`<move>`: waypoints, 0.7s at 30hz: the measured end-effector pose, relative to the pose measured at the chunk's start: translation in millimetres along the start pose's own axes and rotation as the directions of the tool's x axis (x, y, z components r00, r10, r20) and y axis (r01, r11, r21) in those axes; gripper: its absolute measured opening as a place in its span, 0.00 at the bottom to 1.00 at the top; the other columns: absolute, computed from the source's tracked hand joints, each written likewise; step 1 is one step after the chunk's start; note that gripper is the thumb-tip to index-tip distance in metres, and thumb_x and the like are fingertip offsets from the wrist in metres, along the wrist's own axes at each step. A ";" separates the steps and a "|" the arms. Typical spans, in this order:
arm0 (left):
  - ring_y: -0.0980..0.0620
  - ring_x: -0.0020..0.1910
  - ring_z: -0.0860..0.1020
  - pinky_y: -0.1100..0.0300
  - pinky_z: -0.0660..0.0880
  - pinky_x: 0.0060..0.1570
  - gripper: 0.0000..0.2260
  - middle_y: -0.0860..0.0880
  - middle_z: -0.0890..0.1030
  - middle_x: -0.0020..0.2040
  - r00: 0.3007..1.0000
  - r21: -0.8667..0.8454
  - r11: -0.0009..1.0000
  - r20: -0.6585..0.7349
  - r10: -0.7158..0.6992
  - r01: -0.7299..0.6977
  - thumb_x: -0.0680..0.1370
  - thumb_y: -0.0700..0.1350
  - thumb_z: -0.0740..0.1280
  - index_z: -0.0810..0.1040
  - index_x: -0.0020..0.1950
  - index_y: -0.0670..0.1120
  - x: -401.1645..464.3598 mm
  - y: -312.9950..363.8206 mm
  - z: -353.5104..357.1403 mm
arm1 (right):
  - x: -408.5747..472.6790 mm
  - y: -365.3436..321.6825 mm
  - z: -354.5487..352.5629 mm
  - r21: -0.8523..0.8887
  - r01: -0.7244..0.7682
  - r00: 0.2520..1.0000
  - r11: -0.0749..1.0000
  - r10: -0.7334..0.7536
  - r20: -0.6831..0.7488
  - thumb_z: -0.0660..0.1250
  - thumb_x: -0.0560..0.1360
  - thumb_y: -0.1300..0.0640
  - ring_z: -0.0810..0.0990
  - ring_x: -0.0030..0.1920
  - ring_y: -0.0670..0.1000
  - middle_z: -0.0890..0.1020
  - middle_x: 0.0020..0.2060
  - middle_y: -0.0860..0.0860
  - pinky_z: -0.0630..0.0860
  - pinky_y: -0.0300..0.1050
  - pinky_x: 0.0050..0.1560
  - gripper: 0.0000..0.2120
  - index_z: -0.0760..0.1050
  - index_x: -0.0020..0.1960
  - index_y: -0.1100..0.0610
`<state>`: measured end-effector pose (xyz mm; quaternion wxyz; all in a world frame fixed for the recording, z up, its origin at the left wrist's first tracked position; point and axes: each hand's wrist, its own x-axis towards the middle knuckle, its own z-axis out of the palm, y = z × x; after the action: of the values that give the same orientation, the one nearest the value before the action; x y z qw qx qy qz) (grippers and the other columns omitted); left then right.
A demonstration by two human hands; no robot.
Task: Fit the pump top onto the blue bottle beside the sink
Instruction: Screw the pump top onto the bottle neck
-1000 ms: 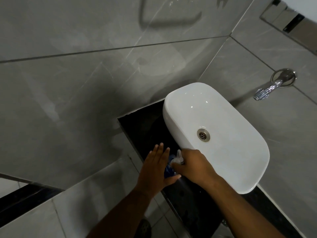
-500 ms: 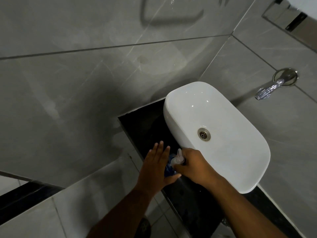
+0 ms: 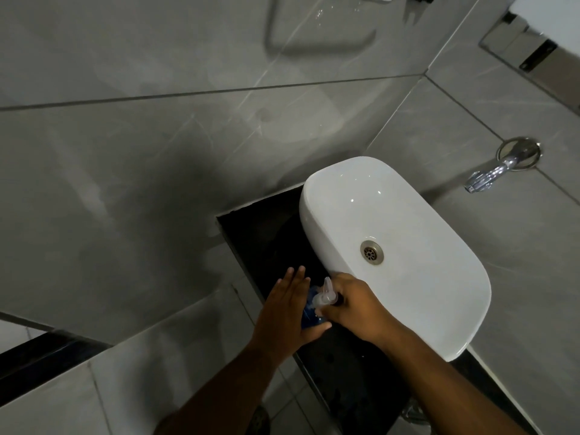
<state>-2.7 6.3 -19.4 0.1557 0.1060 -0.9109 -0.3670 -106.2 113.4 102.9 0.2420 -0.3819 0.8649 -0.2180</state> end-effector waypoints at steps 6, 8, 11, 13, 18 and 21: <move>0.47 0.76 0.54 0.51 0.53 0.73 0.41 0.44 0.60 0.76 1.000 -0.041 0.999 -0.011 0.003 -0.004 0.70 0.65 0.66 0.63 0.73 0.40 0.2 -0.2 1.3 | -6.0 6.7 14.0 -0.014 -0.010 0.994 1.000 0.009 -0.112 0.74 0.70 0.55 0.78 0.39 0.45 0.78 0.39 0.49 0.75 0.38 0.37 0.06 0.79 0.41 0.55; 0.46 0.76 0.53 0.50 0.53 0.73 0.40 0.44 0.59 0.76 1.000 -0.042 0.999 0.001 0.021 -0.021 0.70 0.62 0.68 0.62 0.74 0.40 0.7 -1.8 0.1 | -10.7 5.1 24.3 0.018 -0.034 0.978 0.999 0.037 -0.206 0.73 0.72 0.55 0.79 0.39 0.44 0.79 0.39 0.48 0.77 0.38 0.38 0.05 0.78 0.43 0.54; 0.43 0.76 0.54 0.47 0.56 0.73 0.40 0.42 0.61 0.76 0.998 -0.037 0.997 0.017 0.066 -0.066 0.70 0.55 0.73 0.61 0.74 0.38 1.7 -3.3 -3.2 | -17.2 1.3 37.9 0.040 -0.082 0.946 0.996 0.090 -0.312 0.71 0.73 0.53 0.80 0.38 0.45 0.80 0.37 0.49 0.79 0.44 0.37 0.07 0.77 0.41 0.55; 0.44 0.76 0.53 0.47 0.55 0.74 0.41 0.42 0.59 0.77 0.997 -0.025 0.998 0.032 0.064 -0.063 0.70 0.55 0.73 0.59 0.75 0.39 1.8 -1.7 -5.9 | -19.5 -0.7 40.8 0.029 -0.104 0.930 0.994 0.108 -0.352 0.71 0.74 0.52 0.79 0.36 0.46 0.79 0.35 0.49 0.76 0.43 0.35 0.09 0.75 0.39 0.55; 0.44 0.76 0.53 0.47 0.54 0.74 0.38 0.43 0.58 0.77 0.998 -0.028 0.998 0.000 0.059 -0.059 0.71 0.62 0.64 0.64 0.73 0.39 0.8 4.2 -8.3 | -21.6 -8.1 21.6 0.043 -0.154 0.942 0.987 0.159 -0.295 0.73 0.66 0.41 0.78 0.36 0.44 0.79 0.36 0.46 0.77 0.42 0.36 0.13 0.76 0.40 0.48; 0.44 0.76 0.53 0.49 0.53 0.74 0.40 0.43 0.59 0.77 0.999 -0.010 0.999 -0.018 0.049 -0.049 0.72 0.65 0.63 0.64 0.73 0.40 1.7 3.7 -6.3 | -22.5 -10.5 7.3 0.031 -0.136 0.940 0.990 0.138 -0.313 0.72 0.68 0.42 0.78 0.35 0.45 0.78 0.34 0.47 0.75 0.40 0.34 0.12 0.75 0.37 0.48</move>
<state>-2.3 4.5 -12.2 0.1734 0.0861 -0.9099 -0.3668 -82.9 122.8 108.7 0.1174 -0.2801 0.9159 -0.2626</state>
